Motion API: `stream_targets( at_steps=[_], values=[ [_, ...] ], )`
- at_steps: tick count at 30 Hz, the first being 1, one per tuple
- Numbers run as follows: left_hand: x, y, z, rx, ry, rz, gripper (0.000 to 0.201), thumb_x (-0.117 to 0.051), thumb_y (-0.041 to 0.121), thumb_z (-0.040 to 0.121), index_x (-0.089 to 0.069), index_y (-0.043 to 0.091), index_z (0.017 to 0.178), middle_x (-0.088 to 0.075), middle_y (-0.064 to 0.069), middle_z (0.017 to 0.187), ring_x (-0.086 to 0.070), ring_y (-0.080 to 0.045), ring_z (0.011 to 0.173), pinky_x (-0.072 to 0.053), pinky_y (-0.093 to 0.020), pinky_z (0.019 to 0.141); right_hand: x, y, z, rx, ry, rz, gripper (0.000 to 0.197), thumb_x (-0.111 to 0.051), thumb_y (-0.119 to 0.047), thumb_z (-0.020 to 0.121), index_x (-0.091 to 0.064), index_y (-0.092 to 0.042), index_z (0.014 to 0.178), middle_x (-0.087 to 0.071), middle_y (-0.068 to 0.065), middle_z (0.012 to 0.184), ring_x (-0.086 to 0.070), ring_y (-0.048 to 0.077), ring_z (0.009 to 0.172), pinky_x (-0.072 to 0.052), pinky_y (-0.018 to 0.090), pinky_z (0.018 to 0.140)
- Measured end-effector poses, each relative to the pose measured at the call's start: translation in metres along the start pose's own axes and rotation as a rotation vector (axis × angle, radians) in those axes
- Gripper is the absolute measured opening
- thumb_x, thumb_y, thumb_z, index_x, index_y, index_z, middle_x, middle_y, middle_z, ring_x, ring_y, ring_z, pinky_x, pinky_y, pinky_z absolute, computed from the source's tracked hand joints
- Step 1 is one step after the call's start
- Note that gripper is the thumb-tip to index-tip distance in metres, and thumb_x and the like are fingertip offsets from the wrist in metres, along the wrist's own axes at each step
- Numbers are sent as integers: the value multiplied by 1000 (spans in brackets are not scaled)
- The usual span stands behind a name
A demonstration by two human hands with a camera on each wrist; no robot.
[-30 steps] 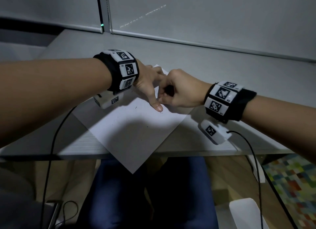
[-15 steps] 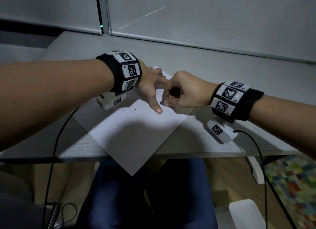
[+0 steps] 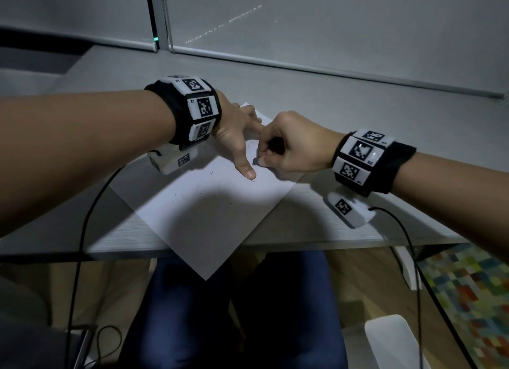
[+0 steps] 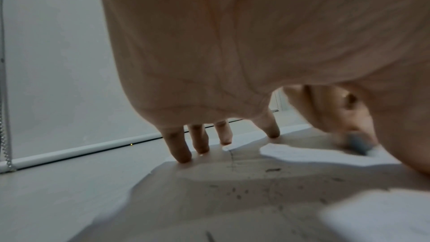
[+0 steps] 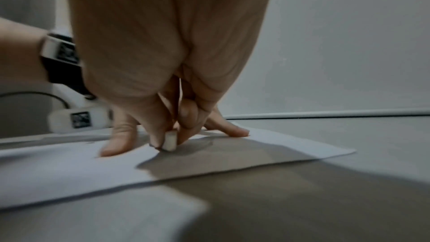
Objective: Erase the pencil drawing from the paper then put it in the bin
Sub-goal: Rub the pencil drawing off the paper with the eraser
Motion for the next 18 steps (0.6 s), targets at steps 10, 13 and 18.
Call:
stream_targets(
  at_steps=[10,13,18],
  values=[
    [4,-1,-4,13,20,-15,107,-69,98,36,-31,79,134,-17,8,162,-20,-31,154,-31,-56,116,-2,-5,-10,22,-33,12,9,-77,-18,90,-80,-10,86,-80,4,82,-75,20,78,-59,37,76],
    [4,1,-5,17,16,-17,112,-68,98,36,-27,78,138,-13,7,167,-18,-32,155,-29,-58,116,1,4,-9,-5,-40,14,13,-79,-25,88,-81,-12,86,-81,4,82,-75,21,76,-60,37,74],
    [6,-1,-2,28,34,-29,107,-74,92,55,-24,70,147,-16,5,163,-18,-31,154,-31,-58,114,9,25,5,-86,62,-59,20,-75,-30,87,-76,-11,81,-75,7,74,-69,28,70,-61,42,71]
  ],
)
Point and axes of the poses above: each hand's wrist, its own z-axis towards the middle knuckle, its own x-axis out of the back of the hand, y = z × x, the point moved 8 cm from there along z, towards the middle knuckle
